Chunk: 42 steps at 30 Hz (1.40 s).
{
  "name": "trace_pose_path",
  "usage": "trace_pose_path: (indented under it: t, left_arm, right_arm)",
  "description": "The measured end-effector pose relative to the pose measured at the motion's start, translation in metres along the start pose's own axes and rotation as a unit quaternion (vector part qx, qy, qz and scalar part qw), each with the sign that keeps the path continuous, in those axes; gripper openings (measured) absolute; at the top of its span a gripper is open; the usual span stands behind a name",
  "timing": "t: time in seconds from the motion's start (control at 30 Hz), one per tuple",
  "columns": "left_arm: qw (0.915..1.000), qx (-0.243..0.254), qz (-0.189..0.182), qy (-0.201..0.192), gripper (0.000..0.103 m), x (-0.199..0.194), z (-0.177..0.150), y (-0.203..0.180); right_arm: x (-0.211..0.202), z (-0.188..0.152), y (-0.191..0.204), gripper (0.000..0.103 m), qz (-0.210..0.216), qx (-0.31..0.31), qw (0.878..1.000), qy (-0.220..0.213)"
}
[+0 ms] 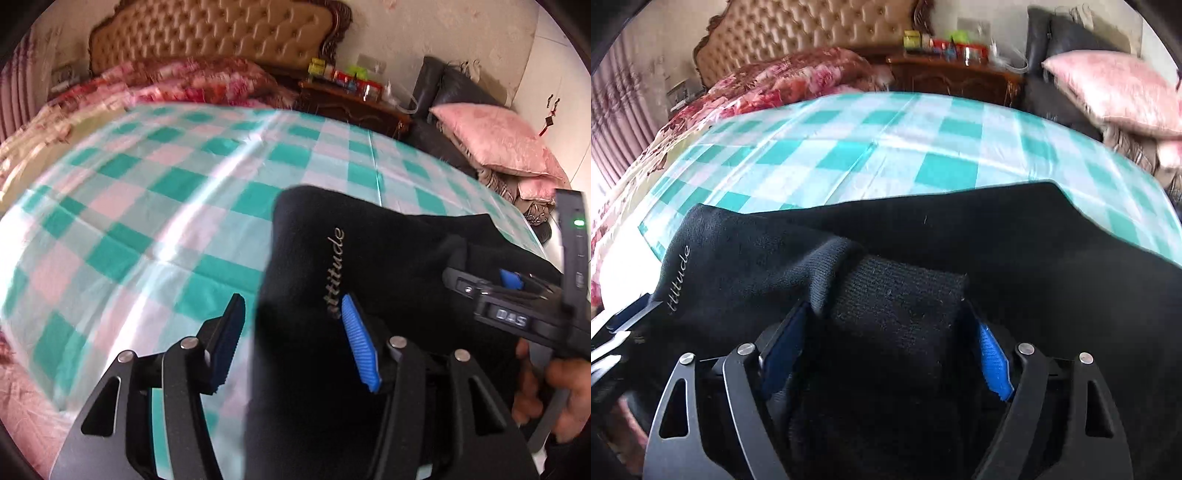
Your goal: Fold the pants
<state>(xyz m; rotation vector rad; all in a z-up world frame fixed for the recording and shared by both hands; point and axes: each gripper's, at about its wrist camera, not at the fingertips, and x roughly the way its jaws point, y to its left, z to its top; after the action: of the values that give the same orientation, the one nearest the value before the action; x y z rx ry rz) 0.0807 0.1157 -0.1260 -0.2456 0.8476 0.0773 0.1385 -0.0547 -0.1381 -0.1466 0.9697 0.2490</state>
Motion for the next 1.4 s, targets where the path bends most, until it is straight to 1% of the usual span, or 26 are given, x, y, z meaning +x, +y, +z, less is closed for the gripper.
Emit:
trace_pose_path:
  t: [0.07,0.13,0.2,0.27,0.37,0.43,0.47,0.53,0.67,0.73,0.83,0.93,1.0,1.03,1.1,1.2,1.27,1.3,1.4]
  left_arm:
    - [0.9999,-0.011,-0.002,-0.009,0.055,-0.015,-0.008,0.009]
    - [0.9991,-0.040,-0.013,-0.003,0.055,-0.024,-0.018,0.023]
    - [0.9967,-0.073,-0.034,0.003,0.055,-0.029,-0.033,0.038]
    - [0.9960,-0.074,-0.049,0.006,0.056,-0.030,-0.041,0.041]
    - [0.9948,-0.081,-0.062,0.013,0.056,-0.026,-0.044,0.044]
    - [0.9918,-0.099,-0.079,0.021,0.056,-0.022,-0.043,0.049]
    - [0.9890,-0.113,-0.092,0.026,0.056,-0.019,-0.044,0.054]
    - [0.9855,-0.129,-0.107,0.031,0.058,-0.017,-0.047,0.060]
    - [0.9855,-0.128,-0.108,0.028,0.059,-0.017,-0.049,0.059]
    - [0.9852,-0.130,-0.109,0.028,0.059,-0.015,-0.048,0.060]
    - [0.9844,-0.134,-0.111,0.030,0.063,-0.014,-0.048,0.061]
    - [0.9818,-0.143,-0.120,0.031,0.063,-0.014,-0.050,0.065]
    - [0.9778,-0.148,-0.146,0.029,0.062,-0.017,-0.050,0.067]
    - [0.9734,-0.150,-0.170,0.032,0.062,-0.018,-0.051,0.067]
    - [0.9703,-0.147,-0.189,0.033,0.063,-0.020,-0.053,0.064]
    - [0.9701,-0.140,-0.194,0.041,0.063,-0.015,-0.057,0.058]
    - [0.9648,-0.150,-0.211,0.046,0.063,-0.010,-0.060,0.055]
    - [0.9637,-0.147,-0.217,0.048,0.063,-0.009,-0.060,0.053]
    - [0.9662,-0.139,-0.212,0.045,0.063,-0.009,-0.061,0.048]
  right_arm:
    - [0.000,-0.002,0.001,0.080,-0.003,0.000,1.000,-0.001]
    - [0.000,-0.004,0.001,0.080,-0.003,0.001,1.000,-0.003]
    - [-0.001,-0.004,0.000,0.080,-0.004,0.000,1.000,-0.004]
    - [0.000,-0.005,-0.001,0.081,-0.007,-0.002,1.000,-0.005]
    - [0.001,-0.004,0.000,0.082,-0.009,-0.002,1.000,-0.006]
    - [0.001,-0.003,0.000,0.083,-0.009,-0.001,1.000,-0.006]
    - [0.001,-0.003,-0.001,0.083,-0.008,0.000,1.000,-0.006]
    - [0.000,-0.003,0.000,0.083,-0.009,0.001,1.000,-0.007]
    - [-0.016,-0.006,-0.001,0.083,-0.007,0.009,1.000,-0.012]
    - [-0.036,-0.009,0.000,0.084,-0.002,0.001,1.000,-0.031]
    - [-0.050,-0.015,0.001,0.084,-0.002,-0.002,0.999,-0.036]
    - [-0.043,-0.025,0.004,0.084,-0.001,-0.004,1.000,-0.011]
    - [-0.032,-0.033,0.006,0.084,-0.003,-0.009,1.000,0.005]
    - [-0.030,-0.035,0.006,0.085,0.000,-0.007,1.000,0.009]
    - [-0.028,-0.035,0.008,0.085,-0.004,-0.013,1.000,0.007]
    - [-0.027,-0.037,0.009,0.086,-0.007,-0.017,1.000,0.005]
    - [-0.027,-0.038,0.009,0.086,-0.008,-0.018,1.000,0.005]
    - [-0.026,-0.038,0.010,0.086,-0.007,-0.018,1.000,0.005]
    - [-0.026,-0.039,0.009,0.087,-0.008,-0.018,1.000,0.004]
